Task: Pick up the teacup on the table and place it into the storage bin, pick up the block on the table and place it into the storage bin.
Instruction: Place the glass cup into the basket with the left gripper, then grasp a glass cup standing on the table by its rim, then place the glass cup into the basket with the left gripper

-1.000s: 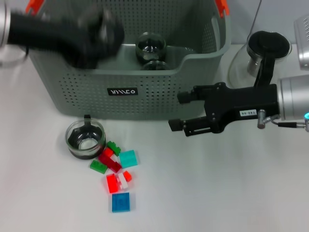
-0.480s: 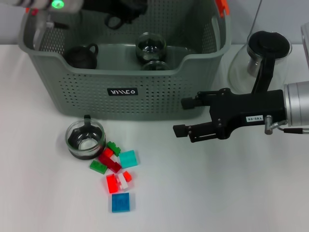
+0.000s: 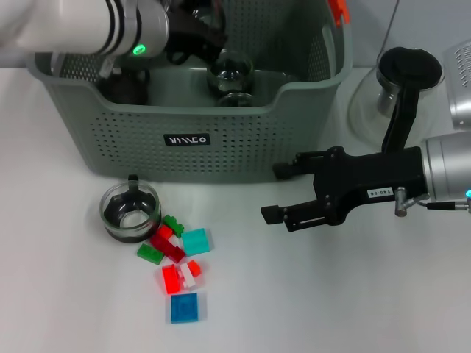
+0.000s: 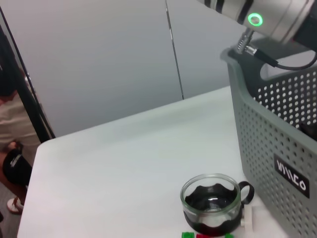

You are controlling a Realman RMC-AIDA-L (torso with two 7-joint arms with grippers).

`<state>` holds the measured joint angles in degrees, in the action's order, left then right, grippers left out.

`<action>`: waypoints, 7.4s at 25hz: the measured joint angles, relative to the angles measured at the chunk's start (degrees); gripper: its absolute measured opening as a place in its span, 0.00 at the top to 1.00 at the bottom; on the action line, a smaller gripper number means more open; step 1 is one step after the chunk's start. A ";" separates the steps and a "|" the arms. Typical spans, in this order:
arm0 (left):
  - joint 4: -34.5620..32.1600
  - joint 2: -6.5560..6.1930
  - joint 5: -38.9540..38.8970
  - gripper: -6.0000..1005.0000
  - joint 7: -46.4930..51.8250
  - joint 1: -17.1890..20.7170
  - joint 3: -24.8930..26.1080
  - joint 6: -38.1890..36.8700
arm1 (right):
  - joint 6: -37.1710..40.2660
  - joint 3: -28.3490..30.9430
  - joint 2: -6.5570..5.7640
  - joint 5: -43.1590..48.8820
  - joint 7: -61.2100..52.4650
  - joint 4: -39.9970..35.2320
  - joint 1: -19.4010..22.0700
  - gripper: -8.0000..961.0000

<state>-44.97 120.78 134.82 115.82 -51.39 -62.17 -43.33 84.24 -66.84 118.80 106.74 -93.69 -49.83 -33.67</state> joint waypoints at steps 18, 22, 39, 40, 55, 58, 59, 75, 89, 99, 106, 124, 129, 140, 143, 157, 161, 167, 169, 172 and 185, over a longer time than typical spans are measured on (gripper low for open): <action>1.71 1.04 1.78 0.93 2.26 -0.50 -0.15 1.65 | 0.29 0.05 0.12 0.26 0.00 -0.07 0.54 0.11; 2.04 1.04 1.78 0.69 2.27 -0.37 -0.15 1.83 | 0.32 0.05 0.12 0.24 0.00 -0.09 0.54 0.11; -13.69 0.61 1.87 0.29 11.07 4.69 0.35 -9.99 | 0.80 0.46 0.06 0.16 0.00 -0.10 0.64 0.11; -18.14 0.75 1.65 0.27 12.29 6.01 0.37 -12.13 | 0.84 0.62 0.03 0.17 0.00 -0.10 0.71 0.11; -58.16 3.88 -5.28 0.12 -0.66 27.27 -1.03 -52.83 | 0.59 4.66 -0.07 0.19 0.00 -0.02 0.90 0.11; -57.69 3.95 -5.28 0.12 -2.77 29.35 -0.96 -56.40 | 0.40 4.98 0.04 0.18 0.00 0.30 0.65 0.11; -57.16 3.95 -4.73 0.12 -3.52 29.58 -1.05 -56.91 | 0.32 5.08 0.09 0.18 0.00 0.68 0.47 0.11; -42.00 3.78 14.53 0.12 -21.69 29.37 -4.61 -48.81 | -0.59 5.14 1.38 -0.10 -0.59 4.64 -0.39 0.11; -37.91 3.85 23.46 0.13 -20.08 28.23 -14.39 -42.35 | -1.36 5.09 1.35 -0.14 -0.21 6.67 -1.06 0.11; -34.44 3.68 24.50 0.13 -19.09 26.67 -16.15 -40.11 | -1.45 5.14 1.44 -0.32 -0.17 6.76 -1.23 0.11; -32.88 3.59 25.55 0.13 -18.08 25.54 -17.43 -39.50 | -1.94 5.15 1.44 -0.89 -0.17 6.80 -1.31 0.11; -32.26 3.43 28.82 0.41 -15.55 24.13 -19.58 -40.54 | -2.07 5.27 1.44 -1.79 0.02 6.59 -1.31 0.11; -32.26 3.52 28.47 0.62 -14.85 24.14 -19.57 -40.21 | -2.17 5.33 1.40 -1.81 0.02 6.44 -1.41 0.11; -33.56 3.59 26.88 0.93 -14.06 24.45 -19.11 -41.24 | -2.51 5.55 1.35 -1.81 0.00 6.32 -1.49 0.11; -35.87 3.62 24.83 0.95 -13.98 25.20 -17.92 -43.47 | -2.54 5.72 1.31 -1.80 0.00 6.32 -1.49 0.11; -49.83 3.36 -2.88 0.92 3.77 21.36 0.15 -55.17 | -1.55 5.72 -0.08 -0.79 0.79 6.89 0.62 0.11; -47.98 3.14 -2.54 0.91 3.89 15.95 3.77 -51.35 | 0.26 5.98 -0.58 1.69 0.93 7.09 1.44 0.11; -36.81 1.49 1.30 0.90 6.59 7.68 4.05 -41.09 | 1.36 6.14 -1.38 4.22 0.80 7.37 2.39 0.11; -32.30 0.95 1.69 0.90 6.78 5.48 4.05 -38.16 | 1.23 6.16 -1.45 4.25 1.21 7.40 2.59 0.11; -24.69 0.06 2.72 0.89 6.80 2.37 3.54 -32.82 | 1.01 6.15 -1.52 4.49 1.54 7.37 2.62 0.11; -4.67 -0.22 14.83 0.87 6.97 -4.96 2.43 -9.03 | 0.92 6.10 -1.22 4.79 2.55 6.85 1.14 0.11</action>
<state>-49.64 120.55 149.65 122.79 -56.35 -59.74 -52.35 85.16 -60.74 117.58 111.53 -91.14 -42.98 -32.53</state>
